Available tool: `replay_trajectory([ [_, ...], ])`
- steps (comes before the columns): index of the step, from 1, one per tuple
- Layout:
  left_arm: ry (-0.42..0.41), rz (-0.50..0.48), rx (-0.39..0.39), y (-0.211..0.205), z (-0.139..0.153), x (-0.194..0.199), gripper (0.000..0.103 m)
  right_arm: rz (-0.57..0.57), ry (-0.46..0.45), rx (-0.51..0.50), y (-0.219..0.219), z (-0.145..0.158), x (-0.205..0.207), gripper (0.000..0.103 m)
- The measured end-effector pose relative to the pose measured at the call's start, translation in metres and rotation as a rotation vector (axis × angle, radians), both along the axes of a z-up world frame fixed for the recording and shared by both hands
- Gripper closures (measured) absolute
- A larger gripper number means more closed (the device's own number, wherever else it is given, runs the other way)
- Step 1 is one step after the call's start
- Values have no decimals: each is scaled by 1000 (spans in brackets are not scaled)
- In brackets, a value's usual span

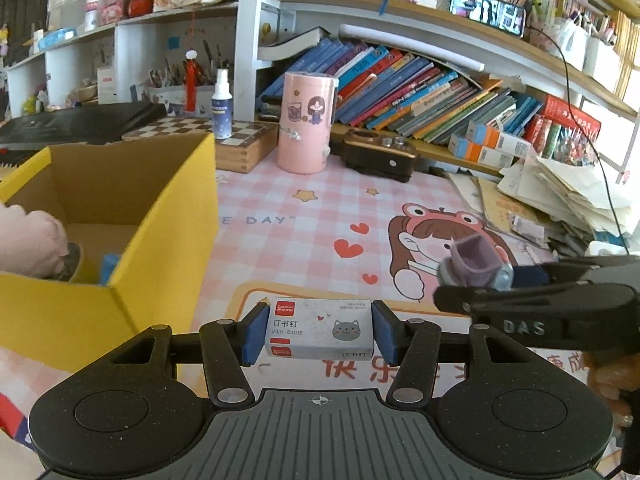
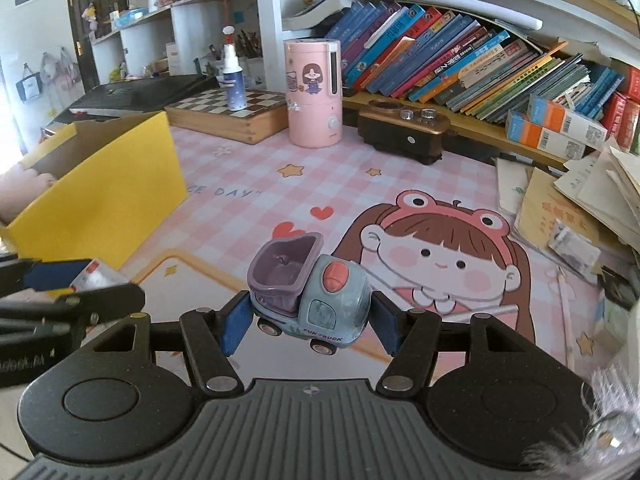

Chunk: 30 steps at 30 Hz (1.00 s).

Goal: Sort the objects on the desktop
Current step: 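Carry the stapler box left and toy truck right toward the yellow box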

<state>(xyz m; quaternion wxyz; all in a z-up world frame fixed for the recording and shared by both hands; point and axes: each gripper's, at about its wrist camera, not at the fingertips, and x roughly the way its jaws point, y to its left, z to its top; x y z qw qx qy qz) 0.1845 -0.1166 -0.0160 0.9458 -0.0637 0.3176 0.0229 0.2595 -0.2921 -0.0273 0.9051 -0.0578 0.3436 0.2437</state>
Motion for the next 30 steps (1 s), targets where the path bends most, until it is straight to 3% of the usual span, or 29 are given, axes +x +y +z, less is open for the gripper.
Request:
replay_trajectory([
  [7,-32,8,-29,21,9,-28,49,-30,85,32,-3,7,-28,42],
  [30,-50,-16,-95,113,12,-121,49,26,72,-17,98,19,-141,42],
])
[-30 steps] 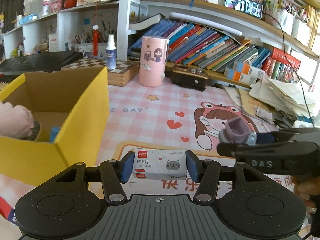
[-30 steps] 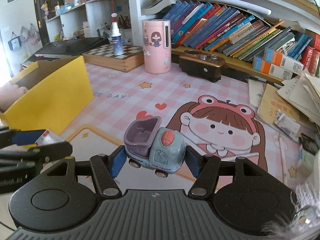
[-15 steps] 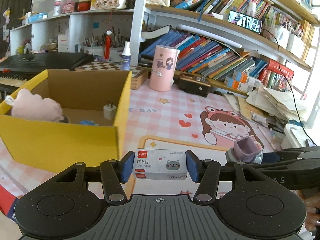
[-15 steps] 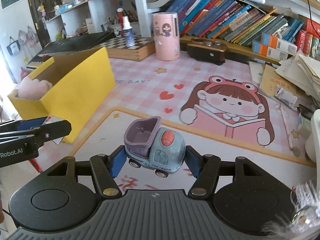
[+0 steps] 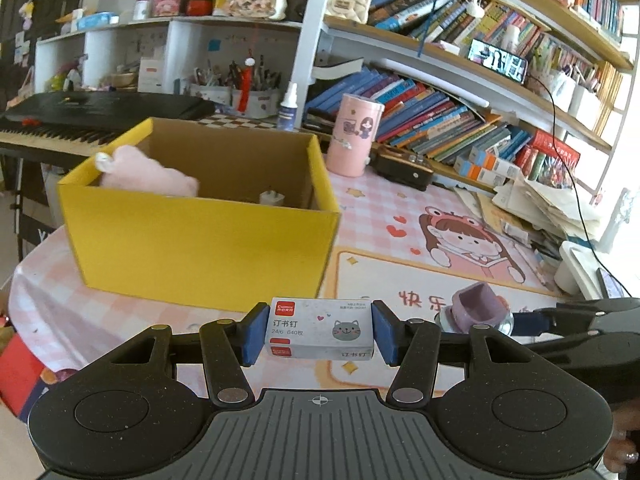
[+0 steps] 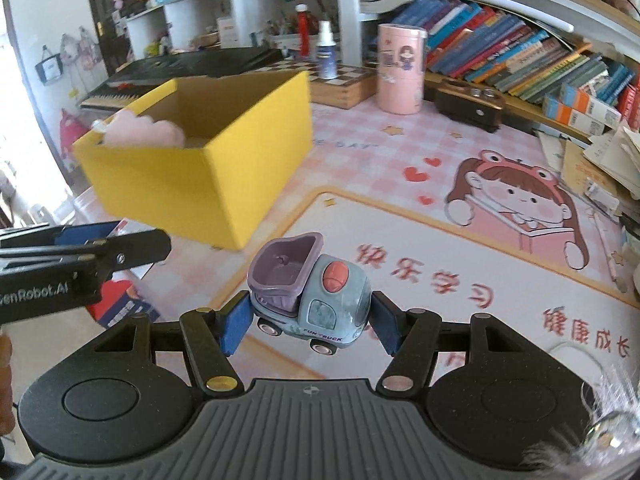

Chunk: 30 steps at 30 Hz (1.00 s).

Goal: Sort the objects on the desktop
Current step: 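Carry the stapler box left and toy truck right toward the yellow box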

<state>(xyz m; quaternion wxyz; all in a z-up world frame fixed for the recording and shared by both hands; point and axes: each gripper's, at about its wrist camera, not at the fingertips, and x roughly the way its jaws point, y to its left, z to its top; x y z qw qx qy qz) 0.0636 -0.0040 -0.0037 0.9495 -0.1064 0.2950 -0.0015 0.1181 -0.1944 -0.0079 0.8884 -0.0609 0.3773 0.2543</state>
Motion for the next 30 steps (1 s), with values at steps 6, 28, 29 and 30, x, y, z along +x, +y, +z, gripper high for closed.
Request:
replay_trajectory([
  [6,-7,-9,1,19,-1,-20,49,15,1,-2,25,0,-26,42],
  [28,-4,18,5,70,-4,-83,49,62,25,10,86,-6,-93,42],
  [29,-6,24,2,72,-4,-84,49,65,22,9,88,-5,-94,42],
  [30,-9,28,0,74,-4,-86,49,69,19,8,89,-5,-95,42],
])
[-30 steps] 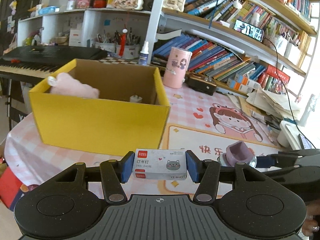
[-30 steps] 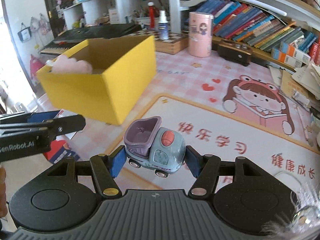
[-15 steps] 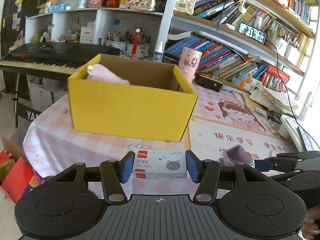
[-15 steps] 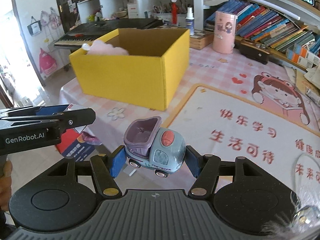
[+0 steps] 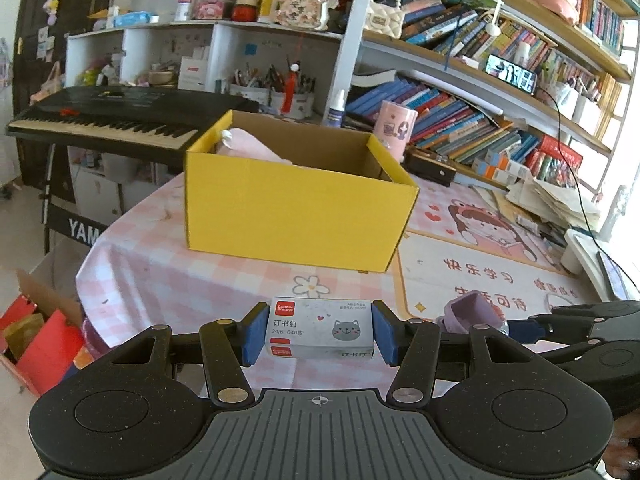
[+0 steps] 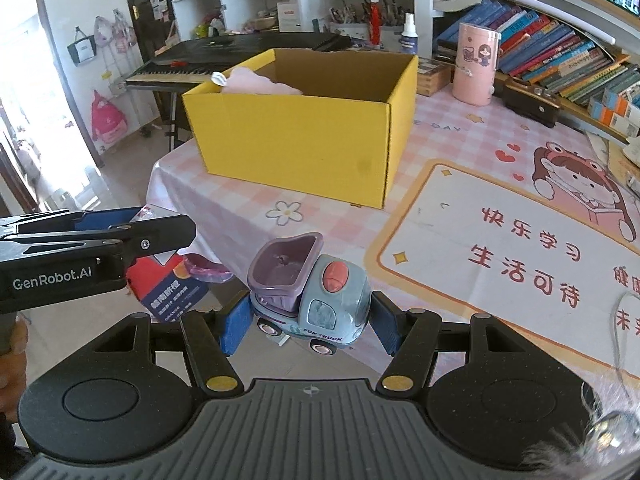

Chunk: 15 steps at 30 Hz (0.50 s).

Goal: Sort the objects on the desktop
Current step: 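Carry the stapler box left and toy truck right toward the yellow box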

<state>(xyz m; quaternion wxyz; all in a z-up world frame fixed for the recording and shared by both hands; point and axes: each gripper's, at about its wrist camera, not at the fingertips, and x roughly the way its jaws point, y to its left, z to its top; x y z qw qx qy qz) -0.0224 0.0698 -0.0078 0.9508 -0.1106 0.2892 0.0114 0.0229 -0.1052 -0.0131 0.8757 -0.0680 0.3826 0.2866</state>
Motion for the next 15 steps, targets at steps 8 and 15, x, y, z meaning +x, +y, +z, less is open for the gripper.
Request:
replay_trajectory([
  [8,-18,17,1,6,3,-6,49,23,-16,-6,10,4,-3,42],
  [15,-24,17,1,7,4,-4,49,17,-21,-5,11,7,0,42],
])
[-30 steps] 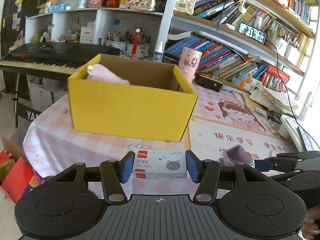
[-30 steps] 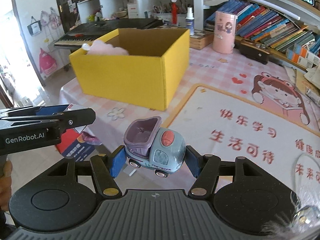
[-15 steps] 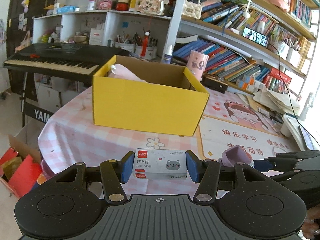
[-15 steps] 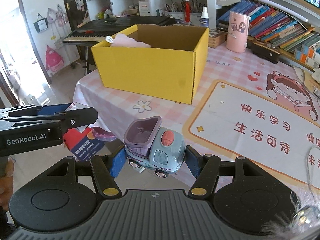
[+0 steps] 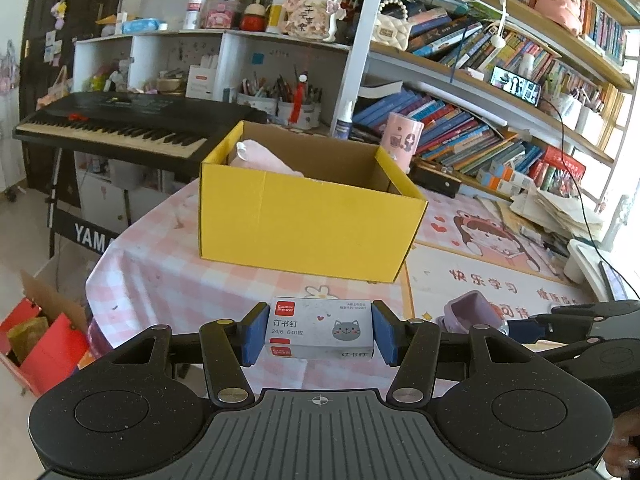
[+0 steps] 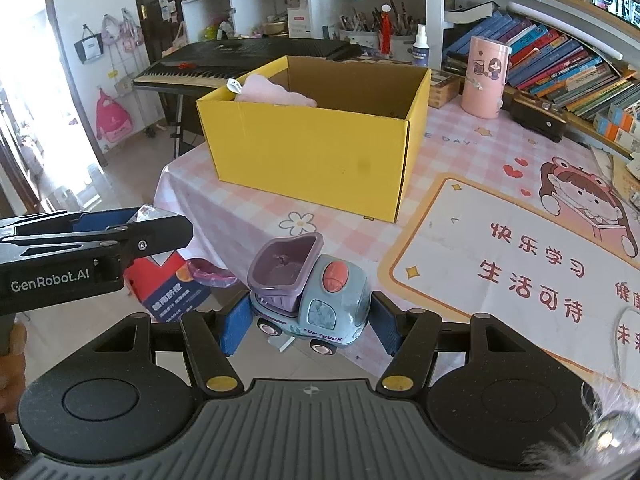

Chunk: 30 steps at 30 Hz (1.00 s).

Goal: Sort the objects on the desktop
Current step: 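Carry the stapler box left and toy truck right toward the yellow box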

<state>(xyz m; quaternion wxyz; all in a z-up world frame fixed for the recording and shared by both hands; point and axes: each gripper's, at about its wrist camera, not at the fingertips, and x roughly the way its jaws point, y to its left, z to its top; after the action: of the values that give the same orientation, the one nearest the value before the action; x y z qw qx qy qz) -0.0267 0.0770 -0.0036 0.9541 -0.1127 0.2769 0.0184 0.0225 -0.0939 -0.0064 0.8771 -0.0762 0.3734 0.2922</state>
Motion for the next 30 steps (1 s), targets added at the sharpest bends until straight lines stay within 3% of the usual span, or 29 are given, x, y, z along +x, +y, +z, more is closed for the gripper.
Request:
replay_trajectory([
  [9,-14,19,-1,4,3,11,49,19,-9,-2,3,3,11,42],
  [16,-56,38,22,4,16,33,49,16,-70,23,2,14,33,42],
  [30,-125,115,56,-2,33,105,49,72,-156,70,5,43,123,42],
])
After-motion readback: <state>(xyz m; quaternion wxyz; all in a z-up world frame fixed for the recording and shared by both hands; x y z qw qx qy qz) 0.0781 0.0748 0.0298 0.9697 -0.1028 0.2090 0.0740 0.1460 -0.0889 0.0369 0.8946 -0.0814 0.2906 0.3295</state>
